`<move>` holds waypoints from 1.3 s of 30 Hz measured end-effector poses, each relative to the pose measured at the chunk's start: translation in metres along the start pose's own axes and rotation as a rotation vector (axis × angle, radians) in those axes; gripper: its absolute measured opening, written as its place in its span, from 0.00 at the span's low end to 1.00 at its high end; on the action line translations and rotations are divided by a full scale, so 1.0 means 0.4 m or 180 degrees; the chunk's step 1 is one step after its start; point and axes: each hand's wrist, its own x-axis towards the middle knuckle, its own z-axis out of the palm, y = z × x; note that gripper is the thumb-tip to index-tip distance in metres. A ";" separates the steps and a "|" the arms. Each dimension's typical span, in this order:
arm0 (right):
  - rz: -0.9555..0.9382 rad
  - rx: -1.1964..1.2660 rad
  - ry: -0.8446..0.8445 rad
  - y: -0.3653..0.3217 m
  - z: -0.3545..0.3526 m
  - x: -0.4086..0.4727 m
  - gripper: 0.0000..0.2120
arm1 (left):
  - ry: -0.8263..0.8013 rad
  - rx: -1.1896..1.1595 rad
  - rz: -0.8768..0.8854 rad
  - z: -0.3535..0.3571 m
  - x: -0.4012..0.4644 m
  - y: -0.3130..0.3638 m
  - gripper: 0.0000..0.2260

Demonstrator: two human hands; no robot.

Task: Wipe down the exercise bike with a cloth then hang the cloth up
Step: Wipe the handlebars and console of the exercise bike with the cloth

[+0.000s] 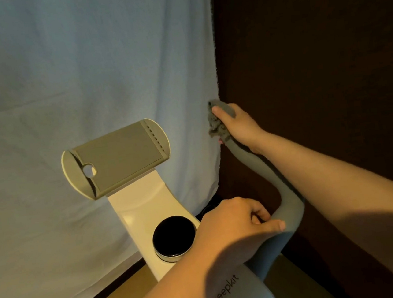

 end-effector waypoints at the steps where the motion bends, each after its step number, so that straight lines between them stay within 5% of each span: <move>1: 0.0042 -0.0201 -0.0040 0.003 -0.007 0.007 0.20 | -0.0011 0.0010 0.0014 0.001 0.000 0.000 0.15; 4: 0.0205 -0.0704 -0.0269 -0.050 -0.016 0.030 0.22 | -0.0019 0.0030 0.0028 0.002 -0.001 -0.001 0.16; 9: 0.0298 0.0459 -0.0210 -0.041 0.002 0.001 0.15 | -0.0001 0.0020 0.0050 0.004 0.002 -0.006 0.16; 15: -0.0244 -0.1638 0.0184 -0.059 0.005 0.009 0.26 | -0.0043 0.0001 0.0096 0.006 0.009 -0.015 0.16; 21: -0.0400 -0.1547 0.0533 -0.024 0.031 -0.066 0.26 | 0.0037 -0.0022 0.0023 0.011 0.008 -0.013 0.16; 27: 0.0037 -0.1914 0.0163 -0.046 -0.014 -0.051 0.33 | 0.0051 0.0032 0.0034 0.008 0.002 -0.007 0.16; 31: -0.0290 -0.1406 0.0290 -0.062 0.026 -0.027 0.25 | 0.0131 -0.0089 -0.0016 0.009 -0.002 -0.005 0.15; 36: 0.0105 -0.1860 -0.0038 -0.019 -0.040 -0.055 0.30 | 0.0106 -0.0035 0.0009 0.006 -0.009 0.000 0.15; 39: 0.0156 -0.1620 -0.0428 -0.057 -0.054 -0.036 0.20 | 0.0110 -0.0040 0.0000 0.005 -0.006 0.000 0.14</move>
